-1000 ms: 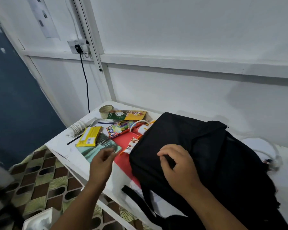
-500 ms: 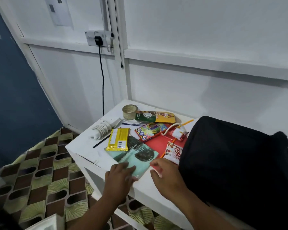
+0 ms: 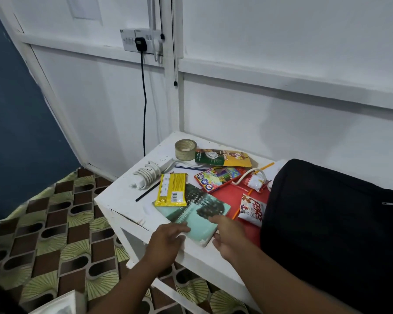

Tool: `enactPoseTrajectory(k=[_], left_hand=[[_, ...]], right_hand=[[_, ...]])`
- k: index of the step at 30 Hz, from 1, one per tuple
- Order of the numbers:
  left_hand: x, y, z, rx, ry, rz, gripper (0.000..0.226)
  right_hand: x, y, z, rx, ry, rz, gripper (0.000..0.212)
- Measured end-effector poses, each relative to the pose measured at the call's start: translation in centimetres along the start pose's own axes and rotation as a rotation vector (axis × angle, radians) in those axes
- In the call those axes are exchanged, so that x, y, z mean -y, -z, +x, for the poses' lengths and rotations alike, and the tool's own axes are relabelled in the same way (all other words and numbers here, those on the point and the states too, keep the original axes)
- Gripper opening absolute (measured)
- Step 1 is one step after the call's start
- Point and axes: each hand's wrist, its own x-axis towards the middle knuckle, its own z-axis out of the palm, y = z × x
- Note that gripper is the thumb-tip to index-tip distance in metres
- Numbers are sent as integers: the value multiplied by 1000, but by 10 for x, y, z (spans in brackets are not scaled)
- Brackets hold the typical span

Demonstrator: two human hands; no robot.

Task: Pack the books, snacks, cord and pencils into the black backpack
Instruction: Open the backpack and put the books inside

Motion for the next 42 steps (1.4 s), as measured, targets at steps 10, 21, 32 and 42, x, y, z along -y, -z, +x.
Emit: enactPoseTrajectory(k=[10, 21, 32, 42], left_hand=[[-10, 28, 27, -78, 94, -201, 38], [-38, -3, 44, -149, 254, 247, 29], [-192, -92, 47, 269, 66, -485, 17], [-296, -254, 15, 242, -126, -323, 40]], right_hand=[[7, -16, 1, 1, 195, -71, 12], [71, 76, -28, -214, 772, -444, 14], [105, 227, -74, -6, 605, -89, 15], [131, 420, -87, -351, 817, 191, 34]])
